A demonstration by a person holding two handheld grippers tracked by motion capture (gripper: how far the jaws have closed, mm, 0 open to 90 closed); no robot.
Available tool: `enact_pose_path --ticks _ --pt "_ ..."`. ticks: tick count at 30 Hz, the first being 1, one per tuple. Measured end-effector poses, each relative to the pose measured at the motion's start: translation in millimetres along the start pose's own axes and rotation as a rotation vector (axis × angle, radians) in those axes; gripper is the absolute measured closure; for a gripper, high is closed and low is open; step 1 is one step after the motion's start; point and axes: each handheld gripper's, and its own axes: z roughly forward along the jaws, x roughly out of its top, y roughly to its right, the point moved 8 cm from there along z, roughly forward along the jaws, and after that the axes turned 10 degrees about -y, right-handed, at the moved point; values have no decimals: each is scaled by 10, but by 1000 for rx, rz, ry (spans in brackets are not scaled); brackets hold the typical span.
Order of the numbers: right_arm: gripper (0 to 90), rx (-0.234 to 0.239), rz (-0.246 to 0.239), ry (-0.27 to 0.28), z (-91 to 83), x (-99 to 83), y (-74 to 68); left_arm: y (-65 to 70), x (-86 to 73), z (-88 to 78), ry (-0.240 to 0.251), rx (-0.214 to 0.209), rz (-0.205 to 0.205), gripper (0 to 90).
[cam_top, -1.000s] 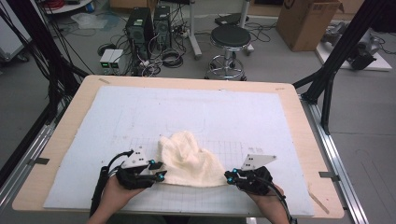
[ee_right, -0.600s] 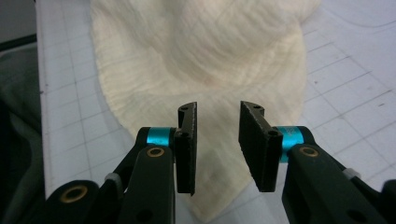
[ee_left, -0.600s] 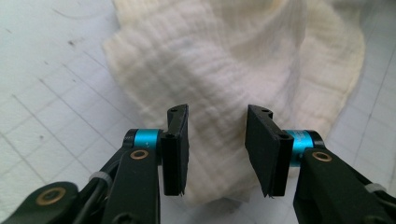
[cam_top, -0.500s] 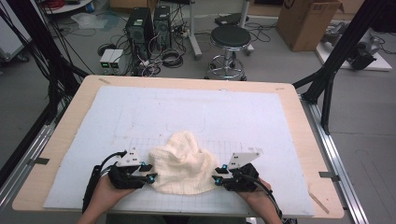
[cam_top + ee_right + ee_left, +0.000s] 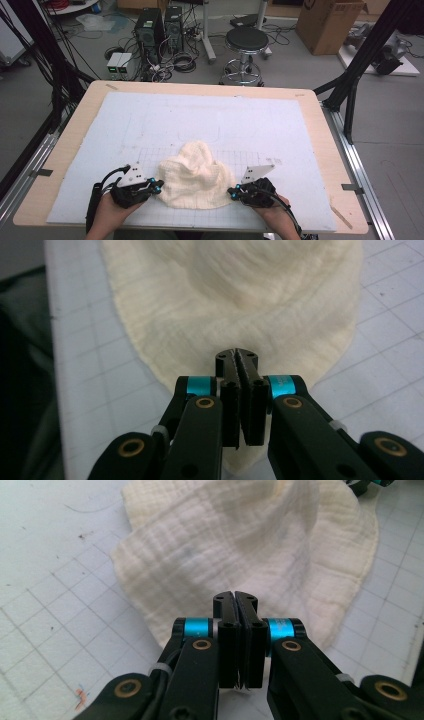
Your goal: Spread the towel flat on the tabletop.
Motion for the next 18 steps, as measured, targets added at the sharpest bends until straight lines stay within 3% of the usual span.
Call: enact_pose_path --ticks 3,6,8,13,18 --pt "888 32 -5 13 -70 -49 -116 56 -12 -76 10 6 5 884" --pt "883 28 -21 1 -106 -101 -201 69 -14 -127 24 0 -5 878" --pt "772 26 -15 21 -133 -90 -207 28 31 -132 32 -13 -13 843" --pt "711 -42 -3 83 -253 95 -45 -189 316 -43 54 -57 -42 738" --pt "677 -88 36 130 -247 286 202 -448 690 130 81 -20 -34 651"
